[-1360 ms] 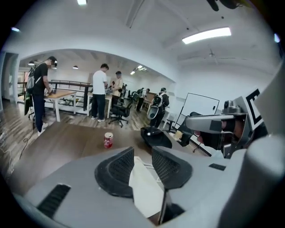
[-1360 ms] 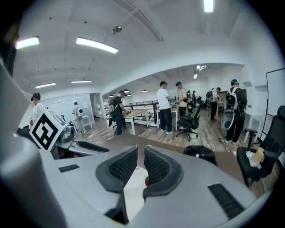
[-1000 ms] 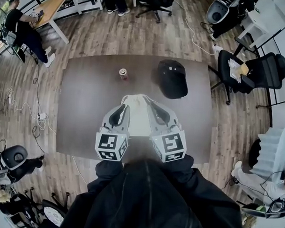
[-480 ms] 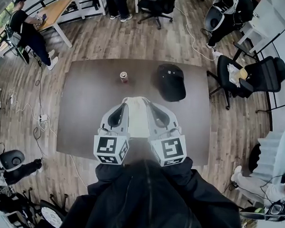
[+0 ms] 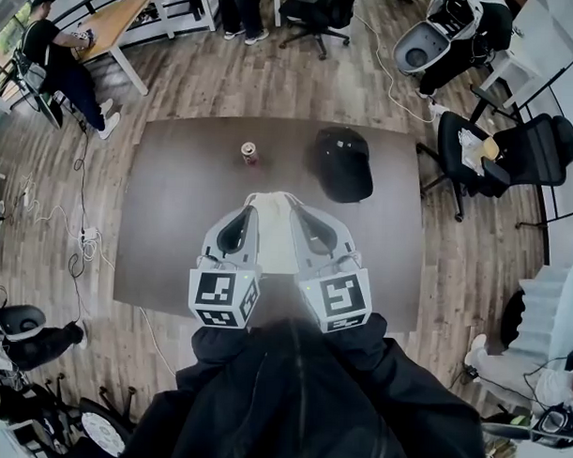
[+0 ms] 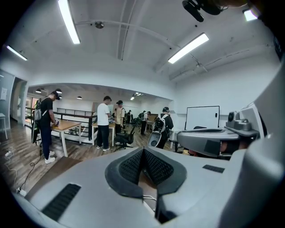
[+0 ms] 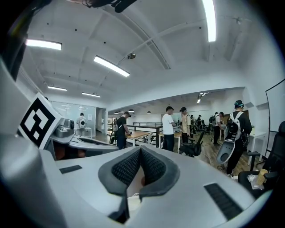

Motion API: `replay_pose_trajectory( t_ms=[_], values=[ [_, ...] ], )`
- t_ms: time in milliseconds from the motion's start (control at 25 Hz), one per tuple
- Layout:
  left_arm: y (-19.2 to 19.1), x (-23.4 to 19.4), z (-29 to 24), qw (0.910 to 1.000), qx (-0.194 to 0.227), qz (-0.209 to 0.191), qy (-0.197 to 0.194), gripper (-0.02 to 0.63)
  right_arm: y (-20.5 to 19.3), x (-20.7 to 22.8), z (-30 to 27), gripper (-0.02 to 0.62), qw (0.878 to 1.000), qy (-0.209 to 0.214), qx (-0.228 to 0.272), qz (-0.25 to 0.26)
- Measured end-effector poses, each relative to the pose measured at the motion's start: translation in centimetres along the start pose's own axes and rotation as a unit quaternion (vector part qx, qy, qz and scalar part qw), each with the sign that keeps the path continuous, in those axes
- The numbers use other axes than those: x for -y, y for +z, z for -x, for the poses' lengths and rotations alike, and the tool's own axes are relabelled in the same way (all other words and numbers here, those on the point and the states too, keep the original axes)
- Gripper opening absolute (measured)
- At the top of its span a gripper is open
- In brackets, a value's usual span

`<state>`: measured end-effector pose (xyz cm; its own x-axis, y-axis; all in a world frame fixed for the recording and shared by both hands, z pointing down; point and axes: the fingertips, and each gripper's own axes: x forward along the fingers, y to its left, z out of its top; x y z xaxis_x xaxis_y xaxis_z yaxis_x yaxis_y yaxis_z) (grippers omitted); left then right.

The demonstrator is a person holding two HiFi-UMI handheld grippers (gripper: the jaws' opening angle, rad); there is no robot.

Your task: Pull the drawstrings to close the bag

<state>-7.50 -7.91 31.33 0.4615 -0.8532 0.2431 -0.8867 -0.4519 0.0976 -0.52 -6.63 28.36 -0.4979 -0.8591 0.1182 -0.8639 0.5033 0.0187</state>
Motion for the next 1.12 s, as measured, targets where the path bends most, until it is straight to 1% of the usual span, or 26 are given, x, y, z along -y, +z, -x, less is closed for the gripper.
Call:
replay_pose_trajectory(
  t_ms=[200, 360, 680, 1120],
  values=[
    [-0.2, 0.3, -0.2, 1.0000, -0.004, -0.002, 0.002, 0.032, 0.0, 0.3, 0.1, 0.021, 1.000, 0.003, -0.001, -0.002],
    [-0.3, 0.5, -0.2, 1.0000, -0.006, -0.004, 0.002, 0.032, 0.0, 0.3, 0.1, 0.021, 1.000, 0.005, 0.007, -0.004],
    [-0.4, 1.6, -0.4, 0.9999, -0.009, -0.006, 0.002, 0.032, -0.4, 0.8, 0.7, 0.021, 1.000, 0.009, -0.004, -0.004],
    [-0.4, 2.7, -1.3, 0.9999, -0.013, -0.009, 0.002, 0.032, -0.7, 1.9, 0.9, 0.021, 1.000, 0.013, -0.006, -0.005]
  ],
)
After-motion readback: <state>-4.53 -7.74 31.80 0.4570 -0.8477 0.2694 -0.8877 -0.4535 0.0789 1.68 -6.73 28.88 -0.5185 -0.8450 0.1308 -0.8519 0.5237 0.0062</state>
